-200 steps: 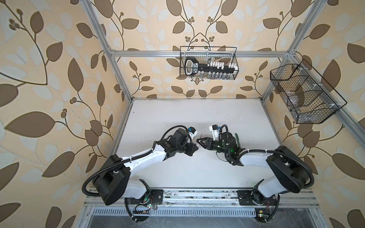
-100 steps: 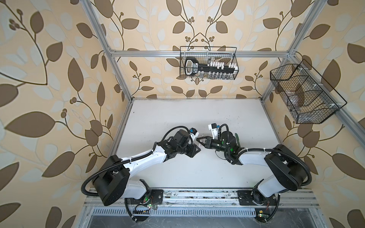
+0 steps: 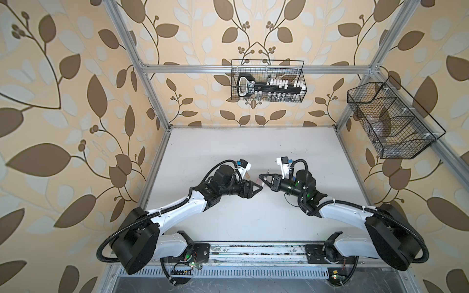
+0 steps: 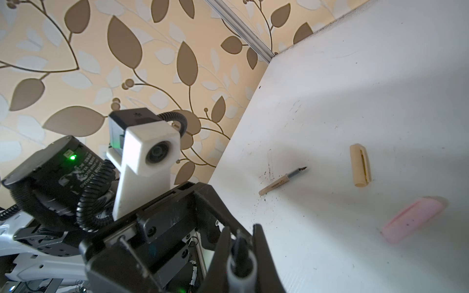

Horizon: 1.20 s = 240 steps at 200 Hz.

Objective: Insert the pens into the pen caps
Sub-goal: 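Raise the pink pen nib-up with the left gripper beside the right gripper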

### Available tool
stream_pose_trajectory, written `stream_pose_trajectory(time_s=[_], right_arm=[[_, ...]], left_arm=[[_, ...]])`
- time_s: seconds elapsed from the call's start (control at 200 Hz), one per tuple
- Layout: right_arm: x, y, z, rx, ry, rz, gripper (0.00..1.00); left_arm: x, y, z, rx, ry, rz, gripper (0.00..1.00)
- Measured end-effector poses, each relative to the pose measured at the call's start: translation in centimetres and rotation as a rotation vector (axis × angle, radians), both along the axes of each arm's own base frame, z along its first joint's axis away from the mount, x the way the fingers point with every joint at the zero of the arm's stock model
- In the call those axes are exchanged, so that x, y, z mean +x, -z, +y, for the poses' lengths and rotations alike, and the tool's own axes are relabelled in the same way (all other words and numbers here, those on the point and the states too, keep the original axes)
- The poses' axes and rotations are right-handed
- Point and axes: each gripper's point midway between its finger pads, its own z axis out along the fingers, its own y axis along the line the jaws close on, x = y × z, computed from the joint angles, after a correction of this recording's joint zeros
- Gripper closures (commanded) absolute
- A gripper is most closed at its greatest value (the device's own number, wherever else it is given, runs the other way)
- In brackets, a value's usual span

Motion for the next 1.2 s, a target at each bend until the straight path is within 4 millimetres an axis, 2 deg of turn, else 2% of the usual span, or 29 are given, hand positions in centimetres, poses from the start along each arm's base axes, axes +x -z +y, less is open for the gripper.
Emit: stream_pose_trajectory(time_s=[0.325, 0.43, 0.565, 0.925, 1.199], right_arm=[[-0.3, -0.6, 0.2, 0.005, -0.001, -0.018, 1.0], [-0.5, -0.6, 0.4, 0.005, -0.007, -0.018, 1.0], [-0.6, -0.2, 0.8, 0.001, -0.016, -0.012, 1.0], [-0.6, 0.1, 0.9, -0.003, -0.019, -0.006, 1.0], [-0.6, -0.1, 0.9, -0.004, -0.019, -0.012, 1.0]], left_arm=[[-1.1, 0.0, -1.2, -0.057, 0.091, 0.048, 0.41], [-1.3, -0.2, -1.3, -0.068, 0.103, 0.051, 0.5], [-1.5, -0.3, -1.5, -0.075, 0.118, 0.058, 0.55], [-1.8, 0.0, -1.6, -0.075, 0.136, 0.071, 0.56], [-1.9, 0.5, -1.6, -0.064, 0.143, 0.084, 0.61]])
